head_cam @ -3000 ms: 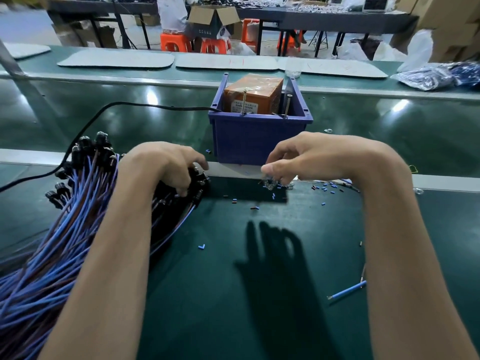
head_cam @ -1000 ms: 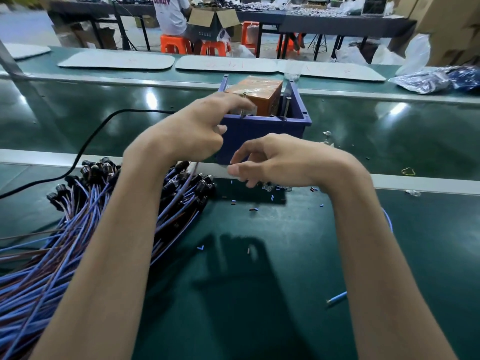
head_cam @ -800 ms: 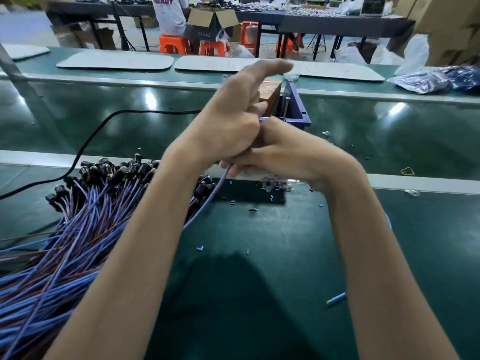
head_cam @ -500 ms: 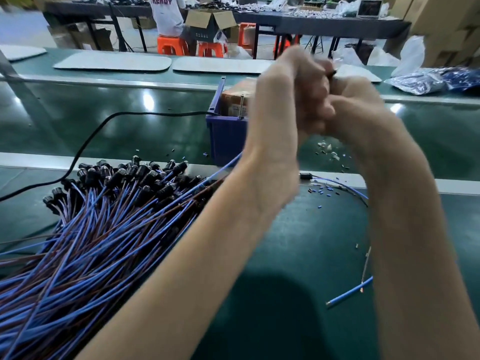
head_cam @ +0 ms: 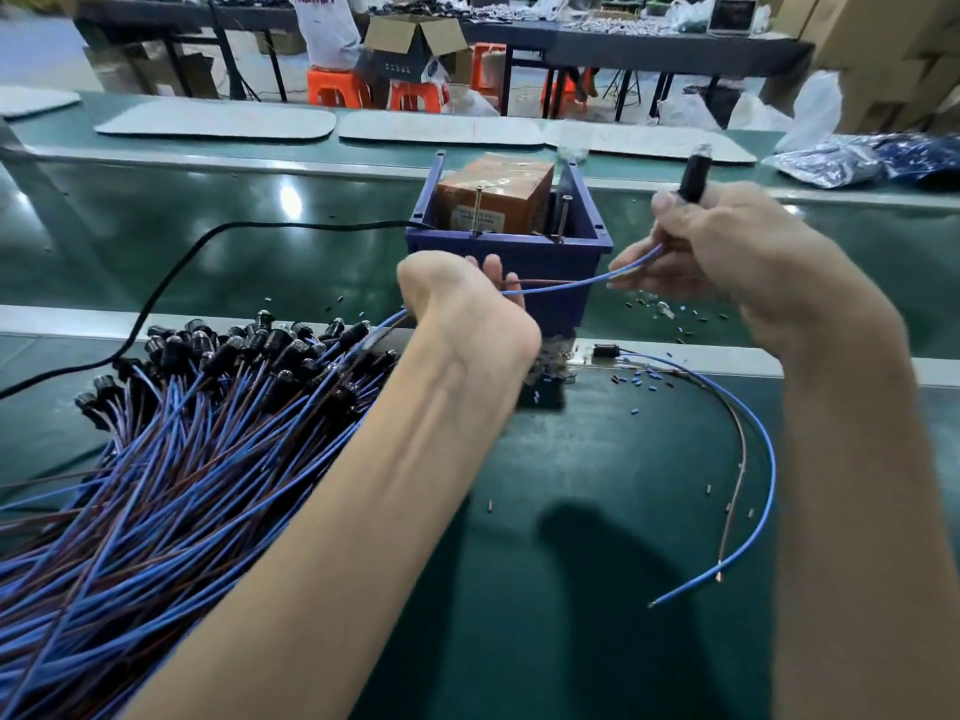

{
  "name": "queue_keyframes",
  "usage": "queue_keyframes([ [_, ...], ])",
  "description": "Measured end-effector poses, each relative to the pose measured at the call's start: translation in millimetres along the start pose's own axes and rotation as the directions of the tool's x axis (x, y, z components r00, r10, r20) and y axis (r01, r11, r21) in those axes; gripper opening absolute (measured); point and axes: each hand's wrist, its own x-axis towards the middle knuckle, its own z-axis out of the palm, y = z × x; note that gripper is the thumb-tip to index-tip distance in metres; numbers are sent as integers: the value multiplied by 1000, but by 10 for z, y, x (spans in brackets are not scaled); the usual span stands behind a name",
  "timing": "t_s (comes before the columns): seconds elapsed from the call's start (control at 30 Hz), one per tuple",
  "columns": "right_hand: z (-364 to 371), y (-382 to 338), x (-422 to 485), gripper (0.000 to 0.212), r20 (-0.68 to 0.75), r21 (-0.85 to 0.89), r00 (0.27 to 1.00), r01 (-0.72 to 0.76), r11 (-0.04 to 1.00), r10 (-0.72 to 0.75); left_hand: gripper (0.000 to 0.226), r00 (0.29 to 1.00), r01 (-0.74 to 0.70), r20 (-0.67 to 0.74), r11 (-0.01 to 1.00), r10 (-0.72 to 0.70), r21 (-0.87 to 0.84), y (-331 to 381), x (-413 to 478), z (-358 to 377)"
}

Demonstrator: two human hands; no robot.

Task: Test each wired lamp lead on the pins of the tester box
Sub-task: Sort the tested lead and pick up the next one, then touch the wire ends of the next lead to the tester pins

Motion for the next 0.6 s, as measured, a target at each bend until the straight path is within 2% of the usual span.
queue_keyframes([
  [0.07,-9,46,20,30,11,-119,1000,-2,993,3,34,997,-71,-4,997,71,-13,32,61,9],
  [0.2,-68,142,82,33,2,-369,1000,-10,929,11,50,978,-208,-15,974,210,93,56,129,1],
  [0.27,-152,174,89,33,-34,-424,999,-42,905,30,48,969,-248,8,968,248,40,86,190,-18],
  [0.33,-213,194,79,33,-68,-404,996,-76,912,53,41,955,-294,38,956,294,-9,79,252,-30],
  [0.37,-219,193,77,33,-79,-351,996,-77,933,52,40,950,-309,63,950,307,38,35,280,-53],
  [0.43,-199,181,81,34,-96,-189,995,-30,982,12,40,940,-334,158,910,303,244,-150,338,-157],
  [0.5,-128,186,84,34,-99,-110,994,26,994,-37,40,925,-364,282,800,253,476,-357,399,-334],
  [0.53,-58,217,82,34,-89,-108,995,34,994,-44,40,909,-401,346,714,232,575,-422,443,-432],
  [0.6,125,332,74,31,-59,-62,998,16,998,-20,40,837,-544,494,468,237,697,-455,557,-602],
])
